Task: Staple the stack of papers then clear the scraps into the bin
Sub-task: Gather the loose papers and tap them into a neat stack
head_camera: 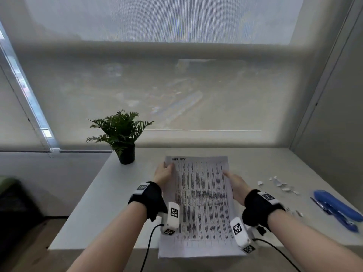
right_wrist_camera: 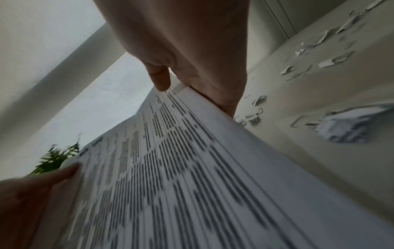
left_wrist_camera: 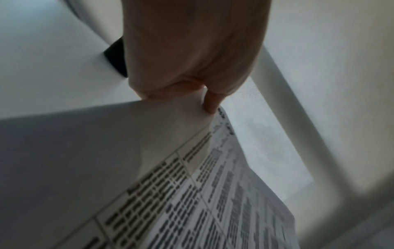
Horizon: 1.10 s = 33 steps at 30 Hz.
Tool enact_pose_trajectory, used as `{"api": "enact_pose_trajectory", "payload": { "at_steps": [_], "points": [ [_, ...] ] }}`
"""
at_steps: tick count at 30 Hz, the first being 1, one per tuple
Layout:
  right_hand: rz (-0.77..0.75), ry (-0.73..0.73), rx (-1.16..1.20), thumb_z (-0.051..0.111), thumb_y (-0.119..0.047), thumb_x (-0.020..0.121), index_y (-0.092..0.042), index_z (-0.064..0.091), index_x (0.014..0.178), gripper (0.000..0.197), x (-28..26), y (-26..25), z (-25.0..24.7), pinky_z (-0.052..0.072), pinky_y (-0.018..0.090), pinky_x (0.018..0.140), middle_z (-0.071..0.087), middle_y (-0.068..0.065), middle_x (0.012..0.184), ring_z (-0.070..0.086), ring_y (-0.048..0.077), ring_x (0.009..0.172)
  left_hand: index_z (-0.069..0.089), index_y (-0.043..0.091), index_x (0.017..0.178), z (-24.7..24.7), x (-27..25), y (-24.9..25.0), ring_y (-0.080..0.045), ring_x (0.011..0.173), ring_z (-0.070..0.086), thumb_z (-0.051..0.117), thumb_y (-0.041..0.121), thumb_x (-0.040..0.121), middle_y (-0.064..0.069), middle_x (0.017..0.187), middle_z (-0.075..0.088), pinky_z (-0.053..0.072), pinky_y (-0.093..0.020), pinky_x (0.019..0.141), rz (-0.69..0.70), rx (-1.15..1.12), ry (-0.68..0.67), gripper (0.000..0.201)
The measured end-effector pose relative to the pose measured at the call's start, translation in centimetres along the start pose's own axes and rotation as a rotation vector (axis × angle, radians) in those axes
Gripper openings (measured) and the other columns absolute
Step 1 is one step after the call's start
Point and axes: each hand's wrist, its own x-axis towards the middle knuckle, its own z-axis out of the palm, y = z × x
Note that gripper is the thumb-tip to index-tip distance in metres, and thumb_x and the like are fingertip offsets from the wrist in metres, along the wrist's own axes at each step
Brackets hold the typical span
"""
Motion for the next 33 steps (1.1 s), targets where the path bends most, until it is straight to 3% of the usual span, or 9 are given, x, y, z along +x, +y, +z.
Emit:
{"api": "enact_pose_trajectory", "payload": {
  "at_steps": [3,7,11,15,17,25,29,31,33],
  "points": [
    [-0.023,0.045,-0.009,0.042,-0.041,0.095,-0.002,0.028,0.146,0.065,-3.0,-3.2,1.6,0.017,0.039,0.119,0.027,0.014,0.155,0.022,0.029,0.145,0.055,0.012,0.098,0.0,0.7,-0.8,-0.026,0.086,0.058,0.046,0.030,0.096,-0.014,0.094,0.059,0.053,-0.044,0.077,-0.046,-0.075,-0.033,0.020],
    [-0.070,0.075,-0.049,0.033,-0.028,0.102,0.000,0.032,0.144,0.050,-2.1,-3.3,2.3,0.020,0.037,0.117,0.035,0.014,0.151,0.029,0.029,0.142,0.056,0.007,0.111,-0.5,1.1,-1.1,-0.027,0.083,0.060,0.047,0.023,0.097,-0.014,0.098,0.062,0.052,-0.035,0.071,-0.081,-0.189,-0.056,0.023],
    [-0.046,0.061,-0.013,0.035,-0.025,0.101,-0.002,0.043,0.137,0.043,-0.9,-2.5,2.3,0.028,0.045,0.116,0.045,0.016,0.144,0.042,0.032,0.133,0.054,0.001,0.121,-0.6,1.7,-1.3,-0.029,0.089,0.060,0.048,0.019,0.094,-0.017,0.106,0.062,0.054,-0.039,0.073,-0.094,-0.174,-0.046,0.033],
    [-0.012,0.029,-0.019,0.032,-0.022,0.102,-0.002,0.037,0.140,0.044,-1.2,-2.7,2.1,0.025,0.042,0.116,0.043,0.012,0.143,0.036,0.031,0.137,0.058,0.002,0.122,-0.1,1.9,-1.1,-0.031,0.110,0.060,0.052,0.046,0.089,-0.017,0.116,0.063,0.047,-0.038,0.096,-0.076,-0.148,0.077,0.055],
    [-0.035,0.034,-0.012,0.034,-0.024,0.101,-0.003,0.037,0.142,0.046,-1.3,-2.7,2.5,0.027,0.044,0.116,0.042,0.013,0.147,0.039,0.031,0.136,0.063,0.000,0.112,0.1,1.9,-1.1,-0.030,0.107,0.062,0.046,0.047,0.093,-0.015,0.099,0.063,0.042,-0.027,0.085,-0.019,-0.101,0.158,0.054],
    [-0.099,0.036,0.000,0.043,-0.025,0.098,-0.006,0.033,0.145,0.052,-1.0,-2.1,2.9,0.026,0.041,0.118,0.041,0.013,0.148,0.038,0.028,0.138,0.058,0.010,0.087,0.3,2.2,-1.2,-0.028,0.092,0.059,0.048,0.034,0.096,-0.011,0.088,0.059,0.037,-0.023,0.077,-0.004,-0.106,0.227,0.027],
    [-0.124,0.052,-0.050,0.050,-0.040,0.077,-0.009,0.048,0.134,0.065,3.9,0.4,2.2,0.037,0.050,0.111,0.057,0.016,0.134,0.052,0.033,0.125,0.062,0.002,0.106,0.0,1.3,-1.4,-0.032,0.112,0.060,0.047,0.042,0.095,-0.017,0.101,0.062,0.041,-0.028,0.086,-0.040,-0.113,0.211,0.044],
    [-0.117,0.065,-0.078,0.049,-0.037,0.079,-0.007,0.053,0.128,0.058,5.8,1.5,2.0,0.040,0.051,0.108,0.060,0.018,0.128,0.055,0.034,0.120,0.053,-0.001,0.122,0.1,0.8,-1.7,-0.033,0.116,0.055,0.040,0.030,0.099,-0.018,0.117,0.059,0.041,-0.034,0.097,-0.078,-0.031,0.164,0.041],
    [-0.106,0.079,-0.099,0.051,-0.040,0.073,-0.006,0.051,0.129,0.065,6.7,2.0,1.9,0.040,0.051,0.107,0.058,0.019,0.130,0.055,0.034,0.120,0.054,0.001,0.121,0.2,0.4,-2.1,-0.030,0.101,0.057,0.038,0.012,0.093,-0.021,0.118,0.060,0.045,-0.033,0.087,-0.067,0.053,0.130,0.034]
  ]
}}
